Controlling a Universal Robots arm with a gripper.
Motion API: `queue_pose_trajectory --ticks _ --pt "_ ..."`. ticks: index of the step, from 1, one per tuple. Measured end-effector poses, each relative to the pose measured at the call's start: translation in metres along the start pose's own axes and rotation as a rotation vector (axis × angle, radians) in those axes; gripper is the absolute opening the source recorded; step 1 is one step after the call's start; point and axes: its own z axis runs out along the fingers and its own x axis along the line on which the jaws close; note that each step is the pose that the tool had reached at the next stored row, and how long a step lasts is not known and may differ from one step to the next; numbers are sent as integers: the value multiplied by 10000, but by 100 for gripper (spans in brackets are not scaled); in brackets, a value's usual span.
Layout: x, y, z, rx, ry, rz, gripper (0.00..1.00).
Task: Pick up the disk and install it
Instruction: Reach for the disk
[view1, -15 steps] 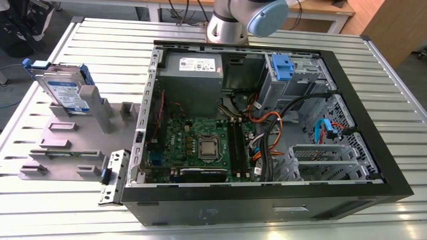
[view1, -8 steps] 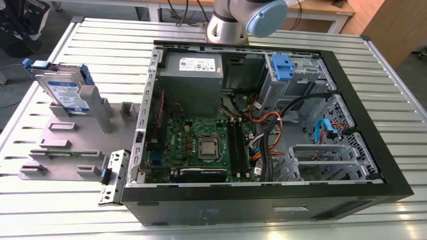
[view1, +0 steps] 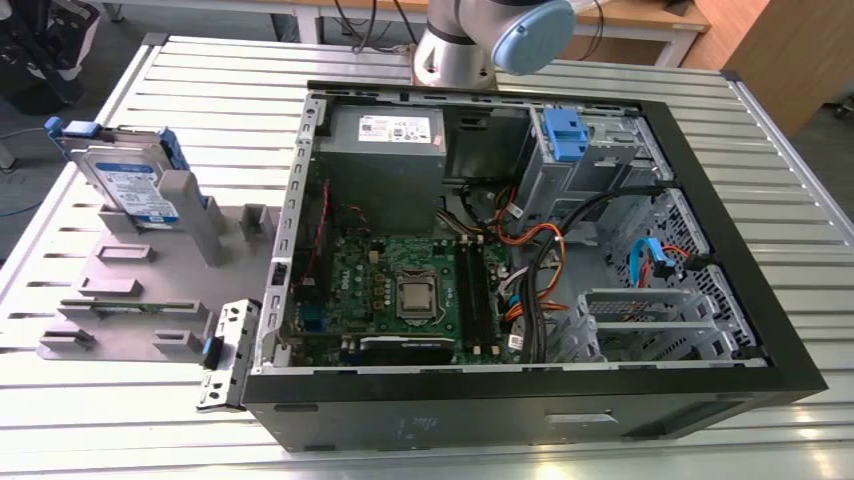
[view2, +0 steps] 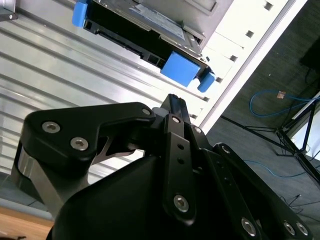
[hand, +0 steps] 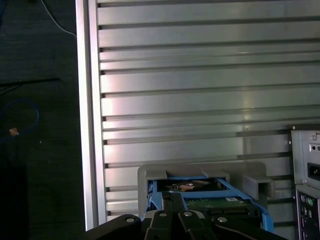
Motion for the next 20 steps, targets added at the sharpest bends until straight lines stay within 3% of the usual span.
queue_pose_trajectory --ticks 20 --pt "-89 -82 -1 0 5 4 11"
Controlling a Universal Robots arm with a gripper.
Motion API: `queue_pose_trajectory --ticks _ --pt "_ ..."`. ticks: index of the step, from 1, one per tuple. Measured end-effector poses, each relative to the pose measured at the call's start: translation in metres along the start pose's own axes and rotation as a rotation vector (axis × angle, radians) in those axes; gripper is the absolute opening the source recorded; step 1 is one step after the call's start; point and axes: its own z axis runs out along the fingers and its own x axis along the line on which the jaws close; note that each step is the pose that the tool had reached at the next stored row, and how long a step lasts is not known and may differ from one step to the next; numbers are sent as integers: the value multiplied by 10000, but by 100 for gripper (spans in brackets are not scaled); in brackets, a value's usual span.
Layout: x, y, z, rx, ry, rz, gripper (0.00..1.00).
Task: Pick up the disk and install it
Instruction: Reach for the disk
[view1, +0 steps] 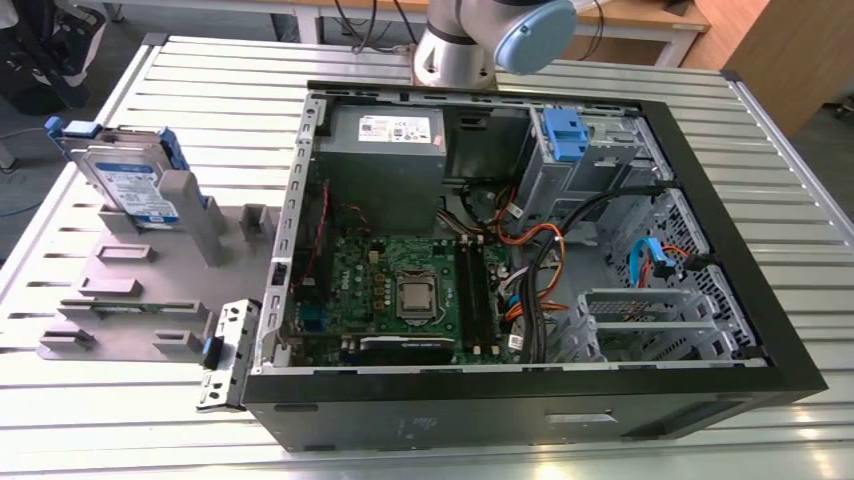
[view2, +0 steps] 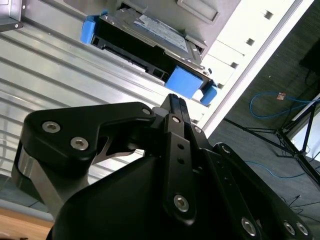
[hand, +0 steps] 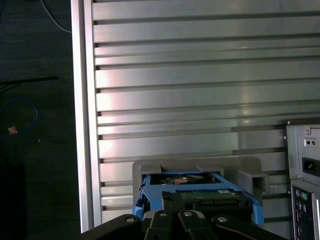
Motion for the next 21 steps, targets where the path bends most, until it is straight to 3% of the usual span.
queue_pose_trajectory --ticks 9,21 --pt "-47 1 1 -1 0 -1 11" --pt "-119 -46 1 0 0 -1 11"
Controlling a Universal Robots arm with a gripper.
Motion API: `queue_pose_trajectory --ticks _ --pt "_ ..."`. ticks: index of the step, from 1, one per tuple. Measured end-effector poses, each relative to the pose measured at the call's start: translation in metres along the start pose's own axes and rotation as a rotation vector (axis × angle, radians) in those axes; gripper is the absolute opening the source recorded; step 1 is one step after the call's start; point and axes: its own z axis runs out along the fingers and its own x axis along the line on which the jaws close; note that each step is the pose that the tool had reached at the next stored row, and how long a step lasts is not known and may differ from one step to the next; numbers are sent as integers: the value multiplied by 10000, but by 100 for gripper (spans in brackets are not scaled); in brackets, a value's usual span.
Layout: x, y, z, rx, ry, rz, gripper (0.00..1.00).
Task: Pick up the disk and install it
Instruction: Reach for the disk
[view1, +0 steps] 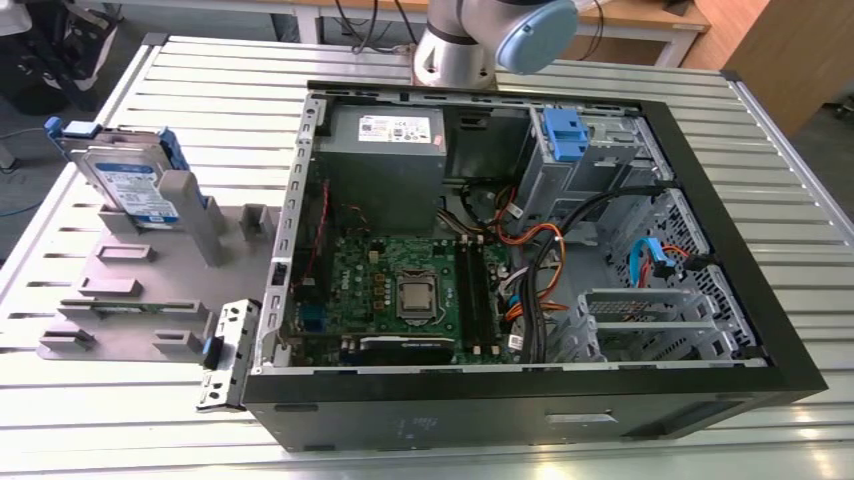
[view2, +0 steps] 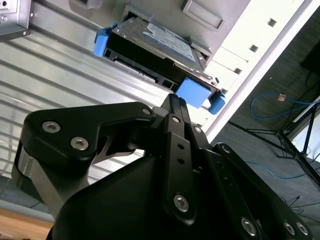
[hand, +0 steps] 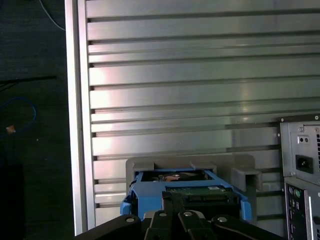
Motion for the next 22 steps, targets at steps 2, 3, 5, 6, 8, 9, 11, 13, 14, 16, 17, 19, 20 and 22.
queue_pose_trajectory --ticks 2,3,5,6,8,9,11,13,14,16,17,19,20,22 --pt "-15 -14 0 1 1 -1 11" --pt "-21 -22 -1 1 2 0 11" --pt "-33 -39 -2 1 2 0 11" --pt "-39 -48 -2 0 1 0 11" --pt "-52 -73 -2 0 1 1 11" --pt "-58 -87 -3 1 1 0 11" --pt "-69 -115 -4 0 1 1 11" --pt "-80 -141 -5 0 1 0 11" --pt "-86 -152 -5 1 2 1 11" --pt "-101 -169 -5 1 1 2 11" --pt "-110 -178 -5 1 1 2 11" --pt "-130 -189 -5 2 1 3 11" --pt "-141 -191 -4 1 1 3 11" --pt "-165 -190 -2 3 1 3 11"
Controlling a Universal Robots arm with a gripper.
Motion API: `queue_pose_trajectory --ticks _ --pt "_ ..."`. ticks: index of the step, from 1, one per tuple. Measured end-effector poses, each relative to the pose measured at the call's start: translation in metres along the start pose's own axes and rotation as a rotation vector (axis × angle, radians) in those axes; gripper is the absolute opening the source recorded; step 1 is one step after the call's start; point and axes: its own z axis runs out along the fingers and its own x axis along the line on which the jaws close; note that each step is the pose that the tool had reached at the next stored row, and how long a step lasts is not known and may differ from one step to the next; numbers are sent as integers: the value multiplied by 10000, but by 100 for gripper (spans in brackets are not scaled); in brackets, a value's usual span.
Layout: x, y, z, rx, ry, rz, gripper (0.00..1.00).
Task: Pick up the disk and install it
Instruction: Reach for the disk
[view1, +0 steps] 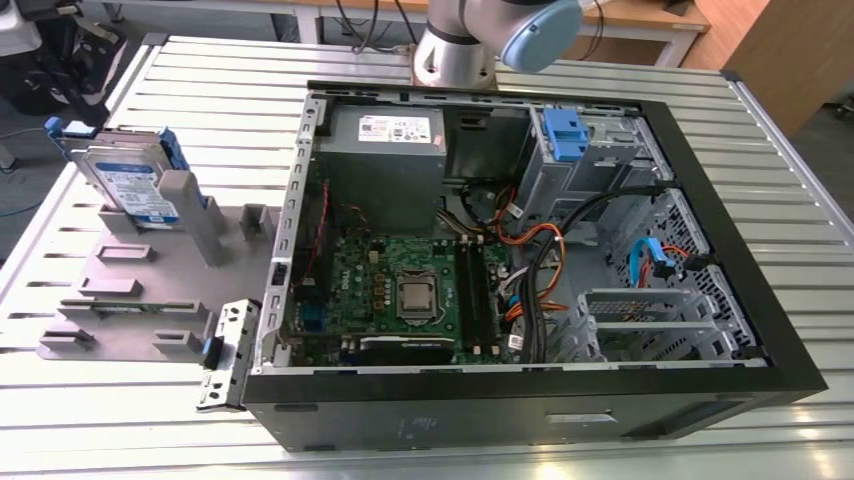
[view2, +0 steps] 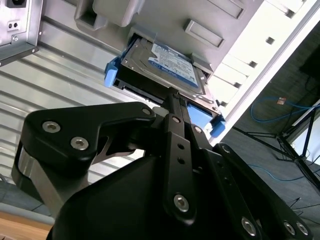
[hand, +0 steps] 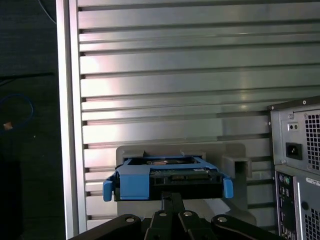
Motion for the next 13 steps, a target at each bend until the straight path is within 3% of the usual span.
queue_pose_trajectory --ticks 13 --pt "-18 0 16 14 3 -95 11"
